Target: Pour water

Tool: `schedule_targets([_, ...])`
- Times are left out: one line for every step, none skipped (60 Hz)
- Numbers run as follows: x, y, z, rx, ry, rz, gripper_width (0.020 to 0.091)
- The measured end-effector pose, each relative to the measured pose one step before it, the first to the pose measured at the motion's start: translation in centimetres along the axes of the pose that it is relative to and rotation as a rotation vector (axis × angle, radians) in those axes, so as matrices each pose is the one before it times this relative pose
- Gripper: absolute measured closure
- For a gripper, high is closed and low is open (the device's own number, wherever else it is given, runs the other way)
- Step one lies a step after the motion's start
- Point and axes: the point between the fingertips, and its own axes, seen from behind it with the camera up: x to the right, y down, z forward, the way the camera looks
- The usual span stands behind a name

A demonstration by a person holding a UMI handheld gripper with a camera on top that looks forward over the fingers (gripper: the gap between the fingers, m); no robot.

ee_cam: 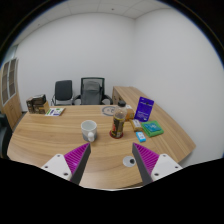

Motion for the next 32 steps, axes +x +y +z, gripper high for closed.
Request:
schedule_targets([-0.234, 0.044, -0.943, 0.00304, -0.00073, -0.0035, 0.0245])
schedule_targets([-0.13, 0.058, -0.9, 0.00327, 0.00061, -0.0028, 0.0247])
schedule_targets([-0.133, 0.06, -0.849, 0.00254, 0.00153, -0.0023, 0.0246])
schedule_targets([-0.147, 0.049, -0.652, 0.00107, 0.00018, -0.0017, 0.0245])
schedule_targets([-0.146, 0.126, -0.75, 0.00025, 0.00031, -0.002, 0.0245])
schedule_targets([-0.186, 0.098, -0.941, -0.00164, 0.00111, -0.0003, 0.0248])
schedule_targets([-0.119, 0.123, -0.676, -0.00069, 0.00091, -0.0005, 0.0247])
schedule_targets([-0.162, 0.042, -0.595, 0.00087, -0.00014, -0.0004, 0.0246])
schedule_targets([-0.144, 0.045, -0.577, 0.00226, -0.00031, -0.0001, 0.025])
schedule_targets([-0.11, 0.03, -0.499, 0.00236, 0.00077, 0.0006, 0.0249])
schedule_targets([-0.032, 0.068, -0.446, 0.00166, 0.00228, 0.002, 0.0248])
schedule_targets([-0.031, 0.062, -0.444, 0.00102, 0.00265, 0.0024, 0.0248])
schedule_targets([-0.117, 0.1, -0.192, 0.00235, 0.00129, -0.0002, 0.0249])
schedule_targets([-0.101, 0.048, -0.402, 0.00158, -0.00004, -0.0003, 0.0248])
schedule_targets([-0.097, 0.049, -0.383, 0.00166, 0.00024, -0.0001, 0.0249])
schedule_targets([-0.067, 0.031, -0.302, 0.00219, 0.00127, 0.0001, 0.0248])
schedule_targets([-0.046, 0.041, -0.302, 0.00174, 0.00217, 0.0, 0.0249])
schedule_targets([-0.048, 0.038, -0.265, 0.00088, 0.00116, 0.0003, 0.025])
schedule_targets([-0.058, 0.088, -0.24, -0.00047, -0.00006, 0.0015, 0.0248])
schedule_targets([-0.069, 0.074, -0.187, -0.00104, -0.00023, 0.002, 0.0249])
schedule_targets([-0.076, 0.093, -0.178, -0.00006, 0.00063, 0.0021, 0.025])
schedule_targets([-0.055, 0.066, -0.15, 0.00057, 0.00113, 0.0015, 0.0248])
schedule_targets([0.011, 0.16, -0.063, -0.00016, 0.00069, 0.0016, 0.0248])
schedule_targets([-0.073, 0.081, -0.157, -0.00211, 0.00172, 0.0, 0.0247])
schedule_targets([-0.063, 0.066, -0.087, -0.0022, 0.00015, -0.0011, 0.0247])
schedule_targets([-0.083, 0.022, -0.037, -0.00037, -0.00311, -0.0003, 0.0248])
schedule_targets([-0.136, -0.004, -0.046, 0.00194, -0.00412, 0.0006, 0.0248])
schedule_targets([-0.129, -0.03, -0.007, 0.00244, -0.00231, -0.0003, 0.0248])
schedule_targets([-0.05, -0.051, -0.022, 0.0022, 0.00058, -0.0008, 0.0247])
schedule_targets([-0.063, -0.064, -0.039, 0.00245, 0.00237, -0.0013, 0.0249])
schedule_targets([-0.002, -0.086, -0.018, 0.00086, 0.00266, -0.0019, 0.0249])
schedule_targets([-0.002, -0.094, -0.055, 0.00198, 0.00065, -0.0031, 0.0248])
